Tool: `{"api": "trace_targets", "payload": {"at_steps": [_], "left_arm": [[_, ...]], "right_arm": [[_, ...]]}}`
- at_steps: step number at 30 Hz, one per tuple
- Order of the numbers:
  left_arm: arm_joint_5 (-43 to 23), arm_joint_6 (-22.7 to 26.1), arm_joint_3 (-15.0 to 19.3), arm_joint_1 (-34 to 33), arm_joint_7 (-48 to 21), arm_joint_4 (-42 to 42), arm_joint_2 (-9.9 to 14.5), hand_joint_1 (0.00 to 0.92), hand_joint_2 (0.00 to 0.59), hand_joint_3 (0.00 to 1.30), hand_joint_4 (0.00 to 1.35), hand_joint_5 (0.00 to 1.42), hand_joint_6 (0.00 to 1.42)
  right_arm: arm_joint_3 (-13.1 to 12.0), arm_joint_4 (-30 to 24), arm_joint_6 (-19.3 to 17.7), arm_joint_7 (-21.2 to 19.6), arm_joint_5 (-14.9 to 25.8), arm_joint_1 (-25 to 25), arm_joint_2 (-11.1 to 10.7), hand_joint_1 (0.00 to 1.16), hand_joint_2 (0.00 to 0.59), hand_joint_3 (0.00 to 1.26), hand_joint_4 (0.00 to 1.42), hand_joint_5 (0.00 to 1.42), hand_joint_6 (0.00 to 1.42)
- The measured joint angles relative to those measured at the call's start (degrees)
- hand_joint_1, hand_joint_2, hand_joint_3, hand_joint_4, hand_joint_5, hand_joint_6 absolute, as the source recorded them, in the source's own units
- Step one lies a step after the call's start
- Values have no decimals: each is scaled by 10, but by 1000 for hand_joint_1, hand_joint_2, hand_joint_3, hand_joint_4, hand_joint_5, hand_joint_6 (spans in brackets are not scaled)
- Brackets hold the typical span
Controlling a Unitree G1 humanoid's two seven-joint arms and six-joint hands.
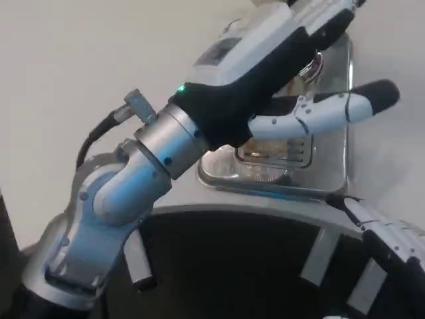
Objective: Grasp the cup under the faucet to collect the drink, then remove the cup.
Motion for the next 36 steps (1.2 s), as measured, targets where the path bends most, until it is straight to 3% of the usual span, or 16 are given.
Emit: {"api": "trace_targets", "payload": {"at_steps": [8,12,13,14,16,22,29,36], "left_arm": [[30,-37,3,-3,2,13,13,0,223,0,0,0,0],[40,-42,3,-4,3,15,14,0,223,0,0,0,0],[40,-42,4,-4,3,16,14,0,223,0,0,0,0],[41,-43,4,-4,4,16,14,0,223,0,0,0,0],[41,-43,4,-4,4,17,14,0,224,0,0,0,0],[41,-47,6,-4,6,20,14,0,223,0,0,0,0],[41,-47,10,-4,6,21,14,0,222,0,0,0,0],[41,-48,11,-2,6,18,16,0,221,0,0,0,0]], "right_arm": [[4,0,0,-1,0,0,6,733,376,95,70,95,114],[7,-4,13,-5,5,2,24,755,336,86,64,95,114],[9,-6,24,-7,13,3,33,825,315,86,64,95,114],[10,-7,38,-10,20,3,45,1067,332,74,64,95,114],[14,-8,56,-13,24,2,56,1159,286,68,64,87,113],[40,-9,112,-17,25,-26,87,1162,179,57,56,84,110],[75,17,171,-36,11,-100,109,1162,62,36,42,73,105],[100,54,216,-65,-7,-166,124,1162,11,36,42,62,125]]}}
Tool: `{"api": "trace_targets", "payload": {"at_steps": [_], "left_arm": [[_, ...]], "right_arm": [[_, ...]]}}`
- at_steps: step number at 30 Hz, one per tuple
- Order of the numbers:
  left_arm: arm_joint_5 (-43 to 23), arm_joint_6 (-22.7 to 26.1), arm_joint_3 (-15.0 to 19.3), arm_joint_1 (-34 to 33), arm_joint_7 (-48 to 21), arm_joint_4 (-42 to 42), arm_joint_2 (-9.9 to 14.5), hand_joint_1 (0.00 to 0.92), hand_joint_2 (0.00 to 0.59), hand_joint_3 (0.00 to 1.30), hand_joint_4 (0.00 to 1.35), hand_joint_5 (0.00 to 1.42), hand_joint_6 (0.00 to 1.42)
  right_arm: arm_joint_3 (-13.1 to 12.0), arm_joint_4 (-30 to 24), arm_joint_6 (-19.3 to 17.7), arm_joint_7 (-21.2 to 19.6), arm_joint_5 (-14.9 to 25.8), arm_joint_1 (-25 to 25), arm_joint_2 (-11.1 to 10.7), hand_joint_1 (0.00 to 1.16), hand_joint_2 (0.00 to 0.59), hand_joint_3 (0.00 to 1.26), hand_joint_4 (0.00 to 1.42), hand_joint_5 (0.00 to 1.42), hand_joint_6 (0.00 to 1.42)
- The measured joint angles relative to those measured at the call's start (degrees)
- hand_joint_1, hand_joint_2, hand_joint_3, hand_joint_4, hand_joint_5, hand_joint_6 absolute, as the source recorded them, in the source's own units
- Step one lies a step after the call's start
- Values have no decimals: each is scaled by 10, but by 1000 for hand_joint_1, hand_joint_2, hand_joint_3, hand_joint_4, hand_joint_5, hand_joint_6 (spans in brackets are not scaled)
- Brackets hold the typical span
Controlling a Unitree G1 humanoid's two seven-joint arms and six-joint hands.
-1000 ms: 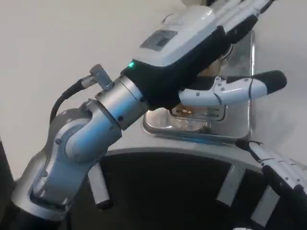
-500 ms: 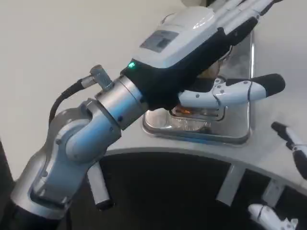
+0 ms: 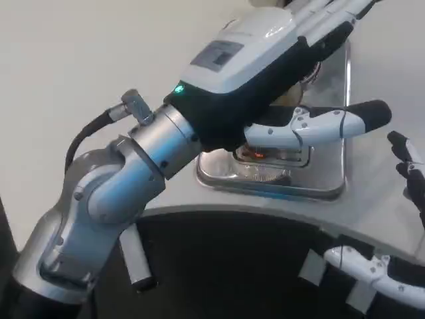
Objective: Grasp the cup under the faucet to collect the drink, then remove the cup.
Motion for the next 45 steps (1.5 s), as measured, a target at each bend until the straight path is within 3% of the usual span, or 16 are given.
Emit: {"api": "trace_targets", "payload": {"at_steps": [5,16,23,28,38,45], "left_arm": [[1,0,-1,3,0,-3,0,0,223,0,0,0,0],[2,3,-1,8,0,-9,0,0,225,0,0,0,0],[2,11,0,14,0,-19,0,0,225,0,0,0,0],[2,12,5,18,6,-22,-1,0,225,0,0,0,0],[-77,46,93,53,71,-19,-65,0,217,0,0,0,0],[-77,73,136,74,108,-19,-70,0,217,0,0,0,0]], "right_arm": [[17,20,13,-30,-10,-20,13,1162,0,26,42,72,153],[79,84,51,-102,-18,-65,5,1162,0,42,61,95,184],[95,119,74,-153,-17,-125,2,1127,0,46,64,96,193],[97,122,96,-165,-15,-154,4,1124,0,46,64,96,192],[98,129,113,-166,-2,-182,4,1122,23,51,64,96,179],[94,162,114,-166,16,-211,5,1147,48,56,64,96,178]]}}
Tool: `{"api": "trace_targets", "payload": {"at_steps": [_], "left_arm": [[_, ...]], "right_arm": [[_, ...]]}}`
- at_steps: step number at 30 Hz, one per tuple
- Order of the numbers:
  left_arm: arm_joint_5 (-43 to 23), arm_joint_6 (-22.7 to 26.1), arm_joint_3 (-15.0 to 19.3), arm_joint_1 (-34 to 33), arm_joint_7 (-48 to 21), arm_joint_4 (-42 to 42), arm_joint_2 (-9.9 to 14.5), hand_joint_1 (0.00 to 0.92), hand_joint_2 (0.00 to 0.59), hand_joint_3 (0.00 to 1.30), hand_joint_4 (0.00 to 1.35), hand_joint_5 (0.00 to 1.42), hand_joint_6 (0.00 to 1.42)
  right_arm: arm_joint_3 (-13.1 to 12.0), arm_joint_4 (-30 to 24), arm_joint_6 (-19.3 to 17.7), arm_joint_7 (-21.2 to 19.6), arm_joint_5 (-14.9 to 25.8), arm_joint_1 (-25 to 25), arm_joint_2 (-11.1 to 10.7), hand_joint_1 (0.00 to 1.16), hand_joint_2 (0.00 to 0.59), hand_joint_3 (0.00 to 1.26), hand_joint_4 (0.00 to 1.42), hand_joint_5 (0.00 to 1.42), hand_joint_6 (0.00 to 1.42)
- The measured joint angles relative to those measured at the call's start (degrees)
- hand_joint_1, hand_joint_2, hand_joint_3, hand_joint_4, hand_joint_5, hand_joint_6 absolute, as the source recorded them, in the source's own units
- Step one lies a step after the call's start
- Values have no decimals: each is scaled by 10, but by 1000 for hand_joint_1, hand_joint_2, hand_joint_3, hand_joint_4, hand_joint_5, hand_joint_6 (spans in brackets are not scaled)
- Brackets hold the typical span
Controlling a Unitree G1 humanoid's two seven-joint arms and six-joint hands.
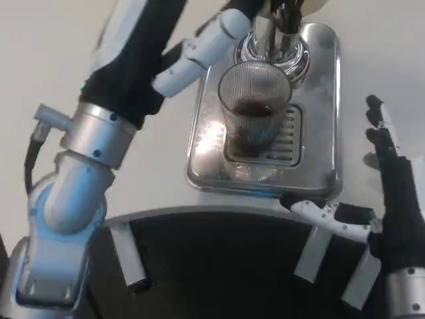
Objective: Grasp the cup under the faucet to collect the drink, then remove the cup.
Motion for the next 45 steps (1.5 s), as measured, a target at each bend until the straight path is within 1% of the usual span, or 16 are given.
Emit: {"api": "trace_targets", "payload": {"at_steps": [4,7,10,14,19,27,31,34,37,45], "left_arm": [[14,4,13,45,17,0,3,0,217,0,0,0,0],[38,5,20,89,33,0,14,0,217,0,0,0,0],[62,9,23,124,47,-1,17,0,218,0,0,0,0],[79,16,30,158,58,-2,25,0,216,0,0,0,0],[85,14,33,198,59,-3,37,0,216,0,0,0,0],[101,10,20,206,71,-2,37,0,216,0,0,0,0],[102,9,13,207,74,5,37,0,216,0,0,0,0],[102,9,11,207,75,9,37,0,216,0,0,0,0],[102,9,10,207,75,9,37,0,216,0,0,0,0],[102,9,10,207,75,9,38,0,216,0,0,0,0]], "right_arm": [[0,21,0,-2,6,-18,0,1149,56,56,64,96,178],[0,35,0,-5,13,-34,1,1124,94,66,74,96,178],[2,42,0,-9,15,-48,1,1106,123,66,74,96,178],[5,58,0,-11,20,-58,1,1087,141,66,74,96,178],[9,90,0,-18,25,-91,1,1065,150,66,74,96,178],[11,127,-10,-46,50,-98,1,1027,171,76,74,108,178],[11,153,-19,-59,60,-120,1,988,170,76,83,109,178],[11,182,-25,-69,64,-147,1,980,169,76,85,109,178],[12,193,-25,-72,69,-161,1,962,176,76,84,109,178],[16,210,-30,-77,75,-176,1,954,175,85,86,120,180]]}}
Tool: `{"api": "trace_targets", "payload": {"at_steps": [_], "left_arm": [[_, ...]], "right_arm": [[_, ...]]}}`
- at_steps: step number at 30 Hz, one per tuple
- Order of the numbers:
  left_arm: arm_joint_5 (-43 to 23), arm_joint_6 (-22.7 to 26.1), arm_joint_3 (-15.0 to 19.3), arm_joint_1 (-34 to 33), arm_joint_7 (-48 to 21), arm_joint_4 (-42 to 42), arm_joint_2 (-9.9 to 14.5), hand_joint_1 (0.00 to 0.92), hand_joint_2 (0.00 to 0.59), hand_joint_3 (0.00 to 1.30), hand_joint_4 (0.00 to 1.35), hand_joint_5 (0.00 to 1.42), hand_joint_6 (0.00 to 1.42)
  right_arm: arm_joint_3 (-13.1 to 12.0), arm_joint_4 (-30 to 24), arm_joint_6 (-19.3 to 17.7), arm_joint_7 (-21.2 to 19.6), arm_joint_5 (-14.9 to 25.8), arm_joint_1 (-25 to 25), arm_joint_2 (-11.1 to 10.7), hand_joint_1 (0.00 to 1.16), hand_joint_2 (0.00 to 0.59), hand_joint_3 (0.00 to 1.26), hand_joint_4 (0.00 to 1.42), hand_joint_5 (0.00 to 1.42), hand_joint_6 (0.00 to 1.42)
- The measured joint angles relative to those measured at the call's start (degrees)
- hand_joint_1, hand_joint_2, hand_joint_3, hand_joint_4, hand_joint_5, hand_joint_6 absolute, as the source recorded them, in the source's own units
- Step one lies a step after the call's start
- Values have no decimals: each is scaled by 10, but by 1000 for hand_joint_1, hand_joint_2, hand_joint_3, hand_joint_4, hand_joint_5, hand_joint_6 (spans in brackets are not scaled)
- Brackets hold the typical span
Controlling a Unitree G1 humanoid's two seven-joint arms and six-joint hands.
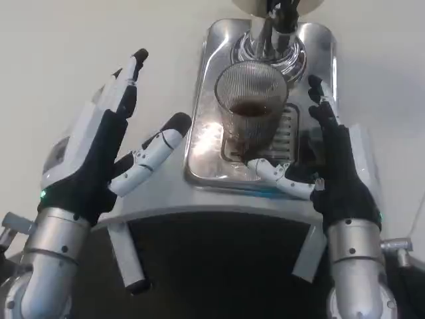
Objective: Grasp the cup under the faucet to collect the drink, then remove the cup.
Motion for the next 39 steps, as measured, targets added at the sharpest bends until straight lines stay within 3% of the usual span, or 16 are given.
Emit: {"api": "trace_targets", "payload": {"at_steps": [9,28,31,32,34,35,39], "left_arm": [[-1,0,4,4,0,-1,3,0,216,0,0,0,0],[-2,7,8,28,0,-29,0,0,216,0,0,0,0],[-2,10,8,28,0,-34,-1,0,216,0,0,0,0],[-2,11,8,28,0,-34,-1,0,216,0,0,0,0],[-2,12,8,28,0,-34,-2,0,215,0,0,0,0],[-2,12,8,28,0,-34,-2,0,215,0,0,0,0],[-4,15,10,28,0,-34,-2,0,215,0,0,0,0]], "right_arm": [[4,35,-8,-10,2,-45,8,909,176,85,87,120,177],[6,91,-10,-16,4,-84,14,914,170,91,103,140,200],[4,104,-13,-17,5,-94,15,976,176,162,179,223,324],[3,107,-13,-21,6,-97,15,1044,188,201,211,257,378],[2,112,-17,-29,6,-99,17,1148,264,309,323,376,513],[2,116,-19,-35,6,-101,19,1160,313,387,391,465,615],[-1,143,-22,-76,-10,-122,29,1162,326,616,628,714,951]]}}
